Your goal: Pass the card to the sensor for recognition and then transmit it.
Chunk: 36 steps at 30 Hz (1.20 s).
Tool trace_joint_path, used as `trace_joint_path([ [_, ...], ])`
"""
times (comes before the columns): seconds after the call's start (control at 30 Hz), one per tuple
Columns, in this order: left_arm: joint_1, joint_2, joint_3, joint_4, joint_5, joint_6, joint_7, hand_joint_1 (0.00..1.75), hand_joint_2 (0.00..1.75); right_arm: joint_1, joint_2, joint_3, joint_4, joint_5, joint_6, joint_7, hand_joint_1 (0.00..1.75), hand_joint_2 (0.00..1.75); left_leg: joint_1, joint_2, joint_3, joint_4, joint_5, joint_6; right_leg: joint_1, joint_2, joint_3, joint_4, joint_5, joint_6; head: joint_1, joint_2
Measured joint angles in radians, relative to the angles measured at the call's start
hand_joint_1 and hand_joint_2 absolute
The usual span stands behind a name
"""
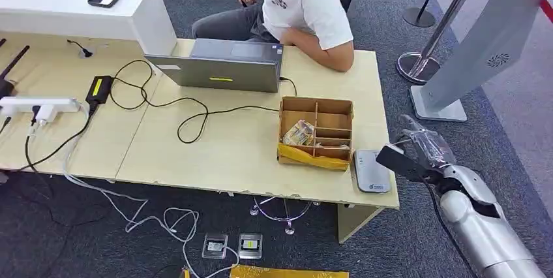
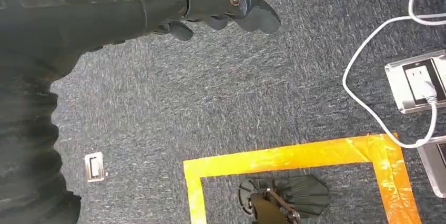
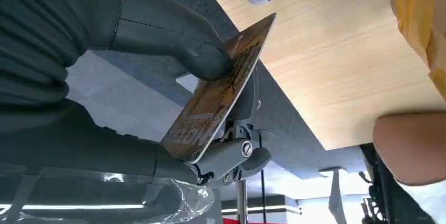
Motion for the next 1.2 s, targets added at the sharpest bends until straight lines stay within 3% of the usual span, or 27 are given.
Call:
trace_joint_path([
  [0.5,-0.009,0.0,0.0,0.0,-0.016,-0.01,0.01,0.0,1.75,0.079,0.001,-0.05,-0.002,0.019,-0.009,-0.008,1.75,1.75,0.0,0.0,0.0,0.0,0.0,0.0,0.0,0.0,0.0,0.0,0.0,0.0,0.0,0.0],
  [1.2,-0.021,-0.002,0.0,0.0,-0.024,-0.011,0.013,0.0,1.75,0.12,0.035,-0.05,-0.035,0.04,0.0,-0.005,1.75,1.75,0.0,0.0,0.0,0.0,0.0,0.0,0.0,0.0,0.0,0.0,0.0,0.0,0.0,0.0],
])
